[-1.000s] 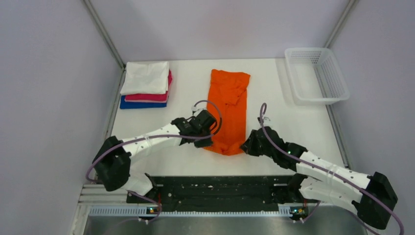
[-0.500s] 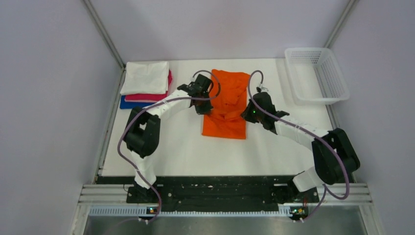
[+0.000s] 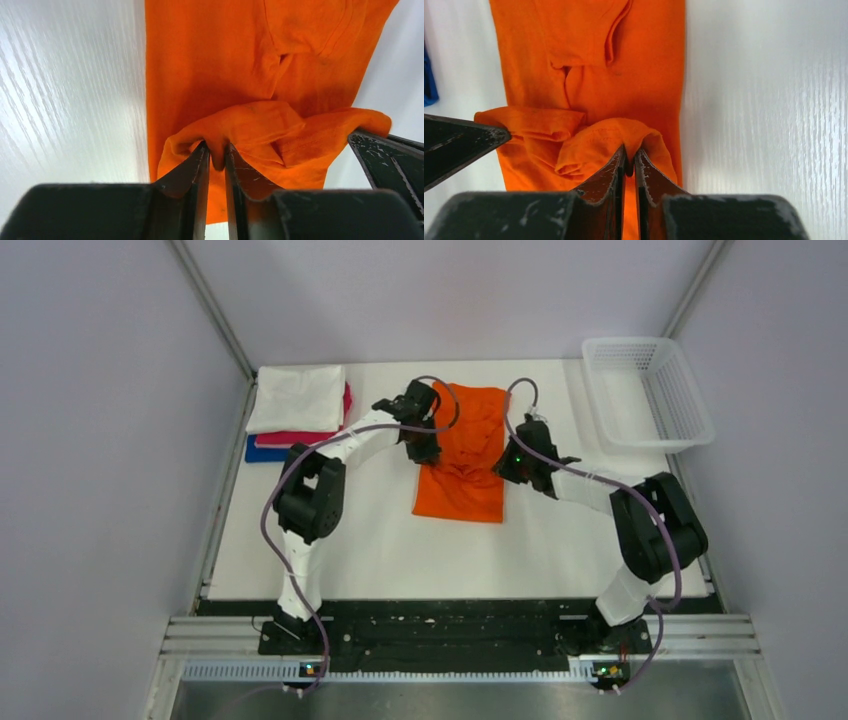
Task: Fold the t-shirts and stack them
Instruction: Fold the folded rectangular tshirt in 1/3 of the way, then grab one side of the 2/3 rectangular tshirt with both arms
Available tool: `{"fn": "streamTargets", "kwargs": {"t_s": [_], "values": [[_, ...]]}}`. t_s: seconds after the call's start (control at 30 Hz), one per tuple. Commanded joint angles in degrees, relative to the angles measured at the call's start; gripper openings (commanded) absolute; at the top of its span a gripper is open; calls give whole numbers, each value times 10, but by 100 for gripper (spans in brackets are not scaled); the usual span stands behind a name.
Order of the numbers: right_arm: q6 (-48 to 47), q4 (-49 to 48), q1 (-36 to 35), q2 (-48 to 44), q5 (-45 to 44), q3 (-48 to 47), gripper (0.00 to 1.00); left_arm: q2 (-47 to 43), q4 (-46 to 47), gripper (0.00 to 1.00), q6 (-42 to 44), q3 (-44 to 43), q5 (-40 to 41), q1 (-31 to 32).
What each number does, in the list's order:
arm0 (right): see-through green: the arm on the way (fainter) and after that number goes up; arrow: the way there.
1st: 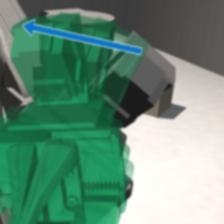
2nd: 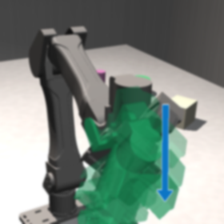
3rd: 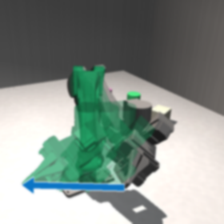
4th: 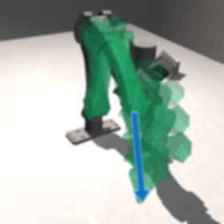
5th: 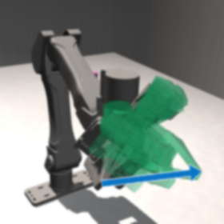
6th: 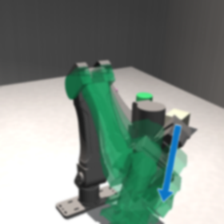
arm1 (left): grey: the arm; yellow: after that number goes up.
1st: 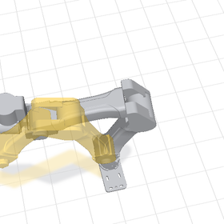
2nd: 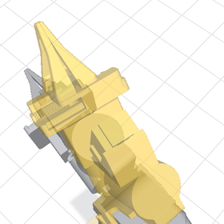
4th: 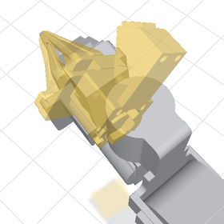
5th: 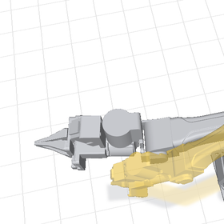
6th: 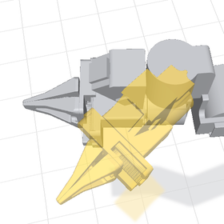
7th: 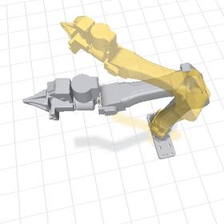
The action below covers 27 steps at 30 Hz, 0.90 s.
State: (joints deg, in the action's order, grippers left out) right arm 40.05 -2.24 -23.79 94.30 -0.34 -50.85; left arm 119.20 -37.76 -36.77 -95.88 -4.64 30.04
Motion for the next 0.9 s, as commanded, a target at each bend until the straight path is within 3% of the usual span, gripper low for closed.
{"fn": "streamTargets", "kwargs": {"t_s": [0.0,0.07,0.13,0.17,0.2,0.33,0.4,0.73,0.87], "values": [[21,-57,18,38,16,-48,13,27,17,32,18,-51,-40,-24],[26,-65,27,59,26,-76,21,36,15,43,17,-73,-45,-35],[31,-62,40,71,41,-104,41,38,17,68,18,-92,-53,-46],[33,-62,44,73,42,-114,47,36,23,87,21,-96,-57,-51],[34,-62,46,71,40,-119,52,33,31,97,22,-98,-63,-57],[36,-55,49,40,23,-109,87,9,36,99,29,-94,-73,-69],[27,-46,48,19,30,-91,94,-12,34,99,33,-69,-74,-69],[19,69,15,-175,26,113,95,-209,127,99,2,269,-113,-65],[40,74,-19,-194,26,154,84,-224,143,97,-15,332,-120,-58]]}}
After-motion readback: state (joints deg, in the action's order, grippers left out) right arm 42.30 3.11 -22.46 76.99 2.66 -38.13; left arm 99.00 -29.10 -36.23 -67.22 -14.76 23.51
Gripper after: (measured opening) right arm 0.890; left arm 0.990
